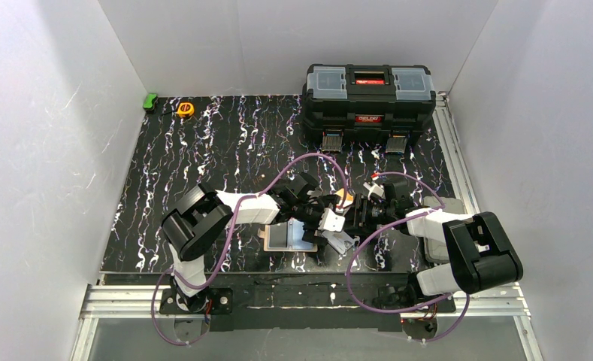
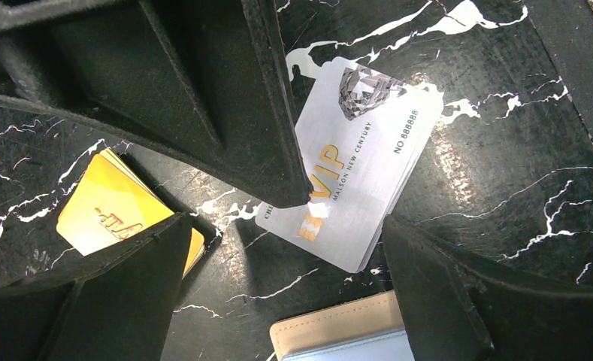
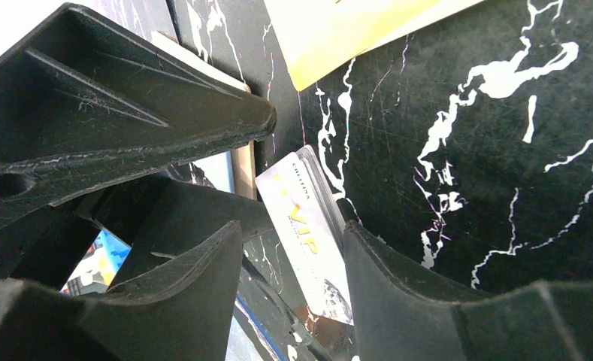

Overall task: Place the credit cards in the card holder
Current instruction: Pick up the credit card from the center of the board.

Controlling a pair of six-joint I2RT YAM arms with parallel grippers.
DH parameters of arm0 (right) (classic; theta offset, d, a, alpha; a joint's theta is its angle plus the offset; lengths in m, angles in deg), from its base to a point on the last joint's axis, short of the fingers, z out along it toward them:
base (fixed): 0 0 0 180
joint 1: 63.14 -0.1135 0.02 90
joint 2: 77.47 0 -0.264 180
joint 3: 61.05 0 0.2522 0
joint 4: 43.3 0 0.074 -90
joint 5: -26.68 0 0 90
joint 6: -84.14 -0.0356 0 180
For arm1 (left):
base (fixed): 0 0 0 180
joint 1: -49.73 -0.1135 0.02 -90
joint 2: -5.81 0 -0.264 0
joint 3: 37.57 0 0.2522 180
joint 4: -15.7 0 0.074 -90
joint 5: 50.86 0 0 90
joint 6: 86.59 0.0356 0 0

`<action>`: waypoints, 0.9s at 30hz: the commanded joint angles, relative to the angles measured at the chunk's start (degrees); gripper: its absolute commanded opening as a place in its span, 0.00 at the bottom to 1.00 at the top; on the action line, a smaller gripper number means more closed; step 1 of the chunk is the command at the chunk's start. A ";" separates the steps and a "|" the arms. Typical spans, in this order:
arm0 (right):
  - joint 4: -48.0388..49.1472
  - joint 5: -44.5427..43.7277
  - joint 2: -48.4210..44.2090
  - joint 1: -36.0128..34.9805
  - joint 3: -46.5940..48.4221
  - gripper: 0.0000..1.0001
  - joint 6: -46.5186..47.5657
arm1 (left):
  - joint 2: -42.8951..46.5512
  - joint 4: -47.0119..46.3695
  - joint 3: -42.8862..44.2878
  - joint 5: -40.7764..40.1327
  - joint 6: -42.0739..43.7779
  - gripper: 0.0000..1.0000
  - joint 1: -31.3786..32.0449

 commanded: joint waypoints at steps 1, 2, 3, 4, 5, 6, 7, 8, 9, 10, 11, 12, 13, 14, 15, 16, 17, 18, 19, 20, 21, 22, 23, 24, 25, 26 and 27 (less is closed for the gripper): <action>-1.55 -1.58 1.18 -0.03 0.36 0.59 1.47 | 0.39 0.18 2.29 0.89 -0.18 0.98 0.25; -1.55 -1.52 1.18 -0.08 0.36 0.59 1.48 | 0.73 0.63 2.46 1.04 -0.38 0.98 0.24; -1.55 -1.55 1.18 -0.04 0.35 0.59 1.48 | 1.09 1.23 2.66 1.36 -0.40 0.98 0.28; -1.50 -1.53 1.24 -0.04 0.35 0.59 1.48 | 1.65 1.77 2.72 1.68 -0.39 0.98 0.27; -1.46 -1.55 1.23 -0.06 0.35 0.59 1.41 | 2.18 2.08 2.59 1.96 -0.59 0.98 0.25; -1.46 -1.53 1.27 -0.04 0.35 0.59 1.44 | 2.65 2.30 2.40 2.16 -0.60 0.98 0.24; -1.46 -1.51 1.27 -0.04 0.40 0.59 1.45 | 2.97 2.31 2.28 2.29 -0.68 0.98 0.24; -1.42 -1.48 1.31 -0.05 0.43 0.59 1.45 | 3.08 2.20 2.15 2.28 -0.78 0.98 0.27; -1.38 -1.47 1.35 -0.04 0.43 0.59 1.41 | 3.02 2.13 2.03 2.19 -0.75 0.98 0.24; -1.37 -1.39 1.43 -0.03 0.43 0.59 1.45 | 2.72 1.92 2.02 2.05 -0.72 0.98 0.24; -1.37 -1.44 1.44 -0.03 0.44 0.59 1.43 | 2.53 1.63 2.03 1.88 -0.75 0.98 0.28; -1.37 -1.44 1.46 -0.03 0.40 0.59 1.33 | 2.26 1.43 2.04 1.69 -0.77 0.98 0.24; -1.37 -1.43 1.45 -0.03 0.44 0.59 1.38 | 2.15 1.25 2.04 1.72 -0.74 0.98 0.32; -1.42 -1.44 1.45 -0.03 0.38 0.59 1.36 | 2.13 1.21 2.02 1.87 -0.79 0.98 0.26; -1.42 -1.41 1.45 -0.09 0.43 0.59 1.32 | 2.17 1.25 2.11 1.92 -0.77 0.98 0.26; -1.42 -1.43 1.53 -0.09 0.44 0.59 1.39 | 2.17 1.29 2.05 1.98 -0.80 0.98 0.26; -1.45 -1.47 1.53 -0.04 0.44 0.59 1.37 | 2.17 1.36 2.19 1.99 -0.80 0.98 0.29; -1.46 -1.43 1.61 -0.04 0.53 0.59 1.36 | 2.14 1.38 2.21 1.99 -0.78 0.98 0.24; -1.46 -1.39 1.63 -0.08 0.57 0.59 1.40 | 2.14 1.26 2.20 1.92 -0.80 0.98 0.24; -1.46 -1.36 1.64 -0.05 0.54 0.59 1.46 | 1.99 1.09 2.14 1.90 -0.75 0.98 0.24; -1.46 -1.41 1.62 -0.06 0.53 0.59 1.46 | 1.88 1.00 2.22 1.83 -0.77 0.98 0.24; -1.46 -1.37 1.62 -0.04 0.53 0.59 1.49 | 1.66 0.72 2.25 1.71 -1.05 0.98 0.24; -1.45 -1.35 1.62 -0.03 0.53 0.59 1.47 | 1.47 0.52 2.36 1.60 -1.21 0.98 0.24; -1.45 -1.34 1.68 -0.06 0.57 0.59 1.42 | 1.15 0.43 2.51 1.49 -1.31 0.98 0.24; -1.46 -1.39 1.63 -0.04 0.54 0.59 1.46 | 1.01 0.30 2.68 1.47 -1.55 0.98 0.24; -1.44 -1.41 1.62 -0.04 0.58 0.59 1.41 | 0.87 0.18 2.79 1.46 -1.64 0.98 0.26; -1.46 -1.35 1.62 -0.03 0.54 0.59 1.41 | 0.82 0.09 2.87 1.46 -1.75 0.98 0.24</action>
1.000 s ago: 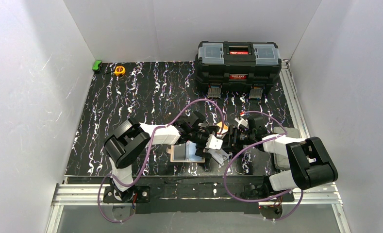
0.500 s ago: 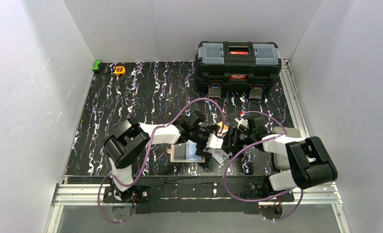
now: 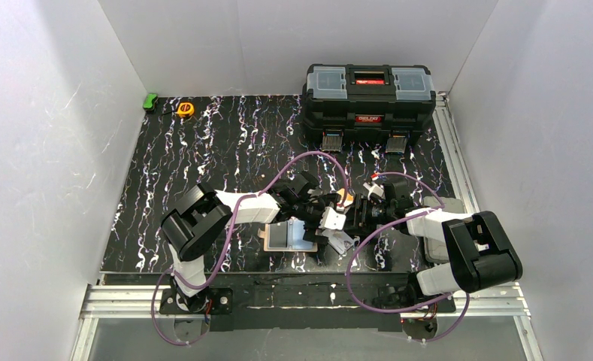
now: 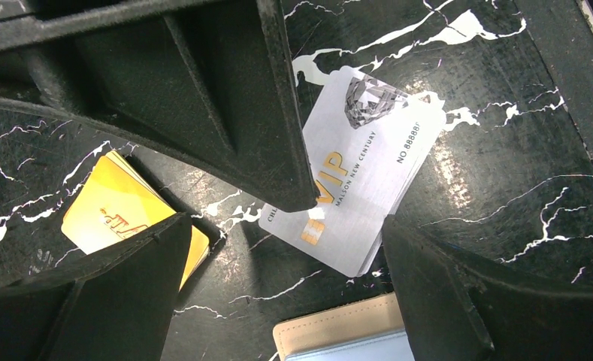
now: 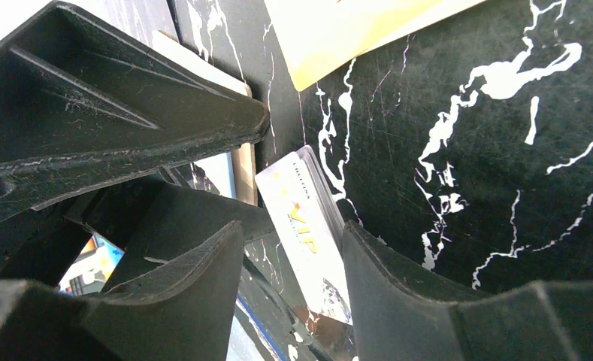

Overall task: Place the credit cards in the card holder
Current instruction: Pick up the credit card from the center of the board.

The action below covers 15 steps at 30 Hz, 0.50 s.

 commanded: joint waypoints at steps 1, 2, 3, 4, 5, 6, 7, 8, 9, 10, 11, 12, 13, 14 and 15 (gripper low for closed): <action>-1.66 -1.60 1.21 -0.09 0.51 0.59 1.48 | 0.61 -0.88 2.21 1.27 -1.15 0.98 0.24; -1.66 -1.53 1.23 -0.09 0.51 0.59 1.48 | 0.50 -0.88 2.48 1.07 -1.50 0.98 0.24; -1.66 -1.55 1.29 -0.08 0.54 0.59 1.43 | 0.39 -0.89 2.63 1.02 -1.99 0.98 0.16; -1.66 -1.55 1.29 -0.08 0.59 0.59 1.50 | 0.40 -0.93 2.79 0.99 -2.34 0.98 0.08; -1.66 -1.55 1.29 -0.08 0.60 0.59 1.49 | 0.28 -0.90 2.98 0.94 -2.62 0.98 0.06; -1.65 -1.47 1.37 -0.12 0.64 0.59 1.48 | 0.17 -0.90 3.14 0.83 -2.89 0.98 -0.05; -1.66 -1.43 1.38 -0.11 0.60 0.59 1.45 | 0.05 -0.95 3.17 0.72 -2.93 0.98 -0.06; -1.66 -1.44 1.32 -0.08 0.56 0.58 1.48 | -0.11 -1.10 2.99 0.72 -2.96 0.98 -0.11; -1.66 -1.47 1.30 -0.09 0.52 0.58 1.50 | -0.16 -1.16 2.87 0.60 -2.78 0.98 -0.11; -1.66 -1.35 1.31 -0.12 0.51 0.57 1.45 | -0.31 -1.12 2.77 0.62 -2.66 0.98 -0.08; -1.66 -1.42 1.30 -0.14 0.51 0.57 1.43 | -0.34 -1.15 2.78 0.63 -2.55 0.98 -0.07; -1.66 -1.49 1.29 -0.10 0.51 0.57 1.47 | -0.45 -1.04 2.68 0.75 -2.39 0.98 -0.11; -1.66 -1.41 1.30 -0.12 0.51 0.57 1.44 | -0.45 -0.91 2.63 0.84 -2.18 0.98 -0.11; -1.66 -1.38 1.30 -0.10 0.51 0.57 1.45 | -0.46 -0.79 2.55 1.00 -2.02 0.98 -0.11; -1.66 -1.43 1.36 -0.08 0.51 0.57 1.50 | -0.43 -0.51 2.47 1.14 -1.67 0.98 -0.11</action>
